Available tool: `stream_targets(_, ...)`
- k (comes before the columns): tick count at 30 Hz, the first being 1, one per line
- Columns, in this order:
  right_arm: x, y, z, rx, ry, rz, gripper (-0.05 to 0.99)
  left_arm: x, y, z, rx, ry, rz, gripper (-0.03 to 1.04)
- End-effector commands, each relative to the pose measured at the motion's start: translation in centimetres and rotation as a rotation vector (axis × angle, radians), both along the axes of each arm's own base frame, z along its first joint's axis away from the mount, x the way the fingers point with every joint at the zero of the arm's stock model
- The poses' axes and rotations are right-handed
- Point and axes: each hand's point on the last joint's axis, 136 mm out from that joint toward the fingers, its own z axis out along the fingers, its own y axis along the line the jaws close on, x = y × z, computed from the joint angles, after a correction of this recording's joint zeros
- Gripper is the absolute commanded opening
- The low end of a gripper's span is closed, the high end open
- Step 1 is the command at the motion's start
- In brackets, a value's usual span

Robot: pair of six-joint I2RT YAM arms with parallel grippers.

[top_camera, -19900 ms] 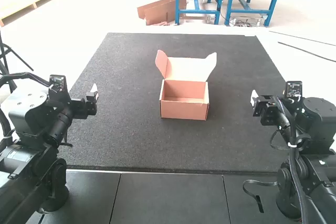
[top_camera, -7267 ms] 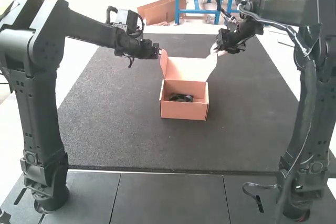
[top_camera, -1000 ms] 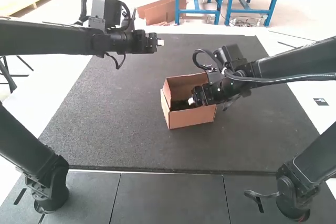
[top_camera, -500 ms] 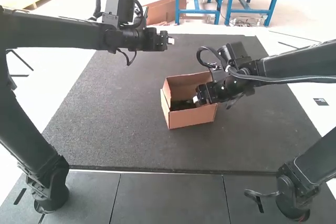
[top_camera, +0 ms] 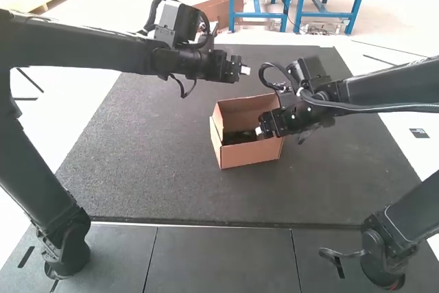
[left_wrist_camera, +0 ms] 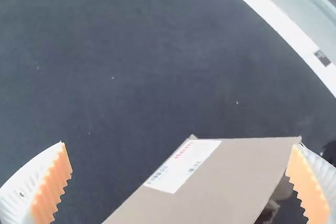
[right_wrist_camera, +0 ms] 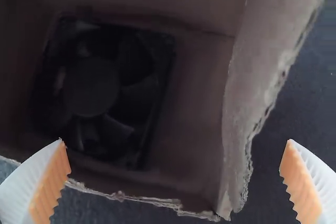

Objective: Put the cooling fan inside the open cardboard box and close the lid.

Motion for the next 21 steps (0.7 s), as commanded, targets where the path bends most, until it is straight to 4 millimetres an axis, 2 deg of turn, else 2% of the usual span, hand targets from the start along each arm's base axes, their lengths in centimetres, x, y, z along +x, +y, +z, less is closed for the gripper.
stream_targets(1, 1.8, -0.7, 4.0, 0.043, -0.105, -0.037, 0.92, -0.1, -0.2, -1.4, 0.025, 0.018, -0.007, 0.97)
stream_targets(10, 3.6, -1.8, 11.1, 0.125, -0.266, -0.085, 0.91, 0.4, -0.8, -4.3, 0.072, 0.062, 0.002, 0.97)
stream_targets(18, 3.3, -2.2, 14.3, 0.14, -0.294, -0.091, 0.91, -0.3, -2.0, -6.8, 0.108, 0.111, -0.028, 0.97)
stream_targets(21, 3.3, -3.1, 14.6, 0.133, -0.292, -0.111, 0.91, -1.1, -2.3, -7.6, 0.128, 0.136, -0.044, 0.97)
